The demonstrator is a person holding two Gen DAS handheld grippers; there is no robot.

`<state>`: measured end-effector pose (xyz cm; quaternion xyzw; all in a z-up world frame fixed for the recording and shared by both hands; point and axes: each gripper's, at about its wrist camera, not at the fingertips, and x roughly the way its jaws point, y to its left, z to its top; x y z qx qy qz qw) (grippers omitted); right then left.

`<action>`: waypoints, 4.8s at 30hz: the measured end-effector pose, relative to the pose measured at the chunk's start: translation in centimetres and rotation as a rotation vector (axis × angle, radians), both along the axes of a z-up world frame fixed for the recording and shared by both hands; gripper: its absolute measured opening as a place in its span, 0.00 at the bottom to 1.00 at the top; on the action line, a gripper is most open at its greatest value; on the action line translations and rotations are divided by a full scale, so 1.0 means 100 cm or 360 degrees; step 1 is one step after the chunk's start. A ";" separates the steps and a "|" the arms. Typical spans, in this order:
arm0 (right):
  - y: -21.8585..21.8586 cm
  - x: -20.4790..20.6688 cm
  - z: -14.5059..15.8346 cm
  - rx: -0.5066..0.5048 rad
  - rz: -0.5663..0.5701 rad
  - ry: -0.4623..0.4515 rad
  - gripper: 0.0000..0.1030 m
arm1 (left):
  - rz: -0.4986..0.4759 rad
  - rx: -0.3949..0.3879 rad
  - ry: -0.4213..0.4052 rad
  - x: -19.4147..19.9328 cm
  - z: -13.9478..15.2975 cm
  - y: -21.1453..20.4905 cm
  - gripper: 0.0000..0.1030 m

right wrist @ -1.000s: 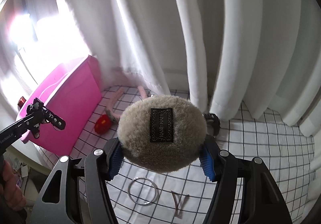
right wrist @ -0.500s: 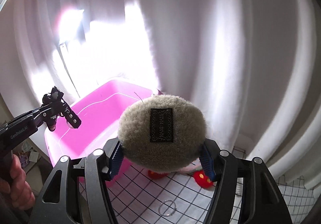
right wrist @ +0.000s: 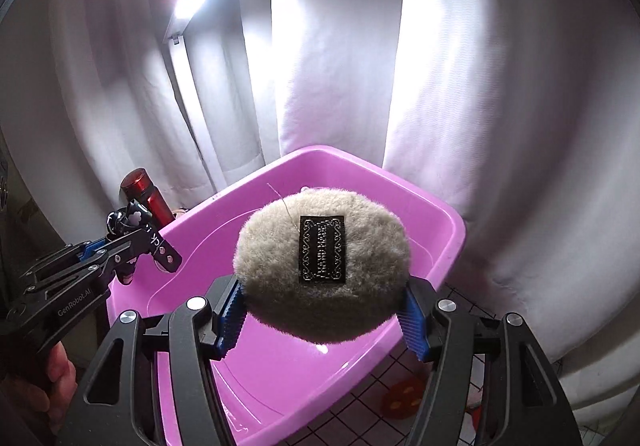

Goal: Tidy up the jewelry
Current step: 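Carry both items into the pink tub and open both tools, then withdraw both tools from the tub back over the table, then grasp the silver bangle with the left tool while the right tool grasps the brown hair clip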

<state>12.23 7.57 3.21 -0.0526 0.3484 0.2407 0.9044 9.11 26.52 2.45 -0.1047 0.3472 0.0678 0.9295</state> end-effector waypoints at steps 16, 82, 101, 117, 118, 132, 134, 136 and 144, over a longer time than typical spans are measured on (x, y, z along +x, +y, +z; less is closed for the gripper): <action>0.044 0.043 -0.058 -0.0221 -0.0016 0.0215 0.60 | 0.0032 -0.0043 0.0233 0.024 -0.059 0.019 0.15; -0.153 -0.096 -0.029 0.0019 -0.0555 0.0151 0.73 | -0.0278 -0.0060 0.0091 -0.063 -0.007 -0.100 0.88; -0.301 -0.220 -0.118 0.0014 -0.1083 0.0463 0.73 | -0.0788 0.0008 0.0305 -0.097 -0.070 -0.234 0.89; -0.308 -0.242 -0.217 -0.0014 -0.1194 0.0687 0.73 | -0.0876 0.0167 0.0547 -0.075 -0.174 -0.264 0.89; -0.309 -0.242 -0.221 -0.0014 -0.1202 0.0693 0.73 | -0.0882 0.0175 0.0555 -0.074 -0.180 -0.266 0.89; -0.310 -0.235 -0.242 -0.0061 -0.1252 0.0720 0.73 | -0.0912 0.0198 0.0591 -0.052 -0.219 -0.280 0.89; -0.310 -0.233 -0.244 -0.0076 -0.1253 0.0719 0.73 | -0.0909 0.0204 0.0595 -0.050 -0.221 -0.280 0.89; -0.310 -0.231 -0.245 -0.0083 -0.1256 0.0718 0.73 | -0.0902 0.0200 0.0604 -0.048 -0.223 -0.281 0.89; -0.308 -0.224 -0.249 -0.0147 -0.1253 0.0699 0.73 | -0.0905 0.0228 0.0628 -0.043 -0.231 -0.284 0.89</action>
